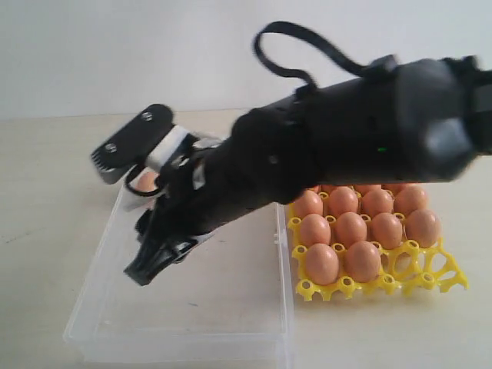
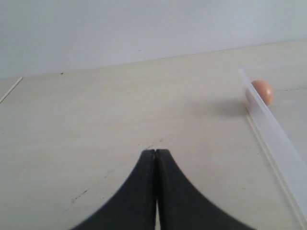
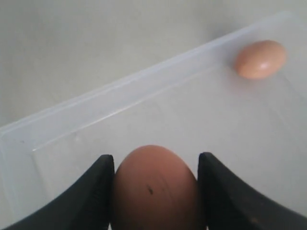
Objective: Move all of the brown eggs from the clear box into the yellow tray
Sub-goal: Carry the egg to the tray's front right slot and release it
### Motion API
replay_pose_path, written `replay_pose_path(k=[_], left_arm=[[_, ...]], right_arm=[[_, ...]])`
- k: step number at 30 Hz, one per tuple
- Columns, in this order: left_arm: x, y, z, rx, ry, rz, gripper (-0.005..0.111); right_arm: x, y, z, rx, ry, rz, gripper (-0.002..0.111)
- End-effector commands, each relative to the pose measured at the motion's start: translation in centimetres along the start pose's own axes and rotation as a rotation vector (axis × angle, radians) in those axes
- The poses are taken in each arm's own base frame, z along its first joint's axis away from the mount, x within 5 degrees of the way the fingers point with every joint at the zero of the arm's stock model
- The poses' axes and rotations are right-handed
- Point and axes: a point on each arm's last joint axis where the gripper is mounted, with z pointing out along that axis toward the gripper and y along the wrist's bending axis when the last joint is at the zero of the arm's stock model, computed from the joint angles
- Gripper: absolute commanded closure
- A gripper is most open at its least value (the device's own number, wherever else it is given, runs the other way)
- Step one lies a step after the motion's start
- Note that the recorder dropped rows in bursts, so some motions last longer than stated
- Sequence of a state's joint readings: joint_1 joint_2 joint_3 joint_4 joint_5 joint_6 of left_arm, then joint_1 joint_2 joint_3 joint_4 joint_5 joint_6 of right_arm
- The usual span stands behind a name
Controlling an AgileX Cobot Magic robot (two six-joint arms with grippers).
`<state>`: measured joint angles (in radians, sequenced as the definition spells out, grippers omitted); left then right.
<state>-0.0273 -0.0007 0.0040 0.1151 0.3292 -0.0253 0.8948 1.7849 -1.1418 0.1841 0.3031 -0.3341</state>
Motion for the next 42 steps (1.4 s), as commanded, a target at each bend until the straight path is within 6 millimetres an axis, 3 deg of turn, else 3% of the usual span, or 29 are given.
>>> replay_pose_path(k=[1,10,13,20,23,29,32,36,42], left_arm=[[-0.2,0.0,0.0,0.001,-0.017,-0.003,0.107],[-0.2,0.0,0.0,0.001,-0.017,-0.003,0.107],[-0.2,0.0,0.0,0.001,-0.017,-0.003,0.107],[-0.2,0.0,0.0,0.001,-0.017,-0.003,0.107],[-0.2,0.0,0.0,0.001,-0.017,-0.003,0.107],[-0.2,0.0,0.0,0.001,-0.017,-0.003,0.107],[-0.2,0.0,0.0,0.001,-0.017,-0.003,0.107],[-0.2,0.0,0.0,0.001,-0.017,-0.003,0.107],[-0.2,0.0,0.0,0.001,-0.017,-0.003,0.107]], right_arm=[[2.7,-2.4,-4.1,0.102,-0.132,0.125,0.108],[10.9,-5.5,-10.8,0.396,-0.426,0.486,0.108],[13.6,-5.4,-11.8,0.485,-0.482,0.58,0.108],[18.3,-5.1,-12.3,0.638,-0.456,0.64,0.108],[18.9,-5.1,-12.3,0.665,-0.448,0.679,0.108],[20.4,-5.3,-10.3,0.637,-0.288,0.796,0.108],[20.1,-6.1,-9.5,0.546,-0.179,0.844,0.108],[19.5,-7.0,-9.7,0.541,-0.191,0.859,0.108],[20.1,-7.5,-9.2,0.544,-0.159,0.883,0.108]])
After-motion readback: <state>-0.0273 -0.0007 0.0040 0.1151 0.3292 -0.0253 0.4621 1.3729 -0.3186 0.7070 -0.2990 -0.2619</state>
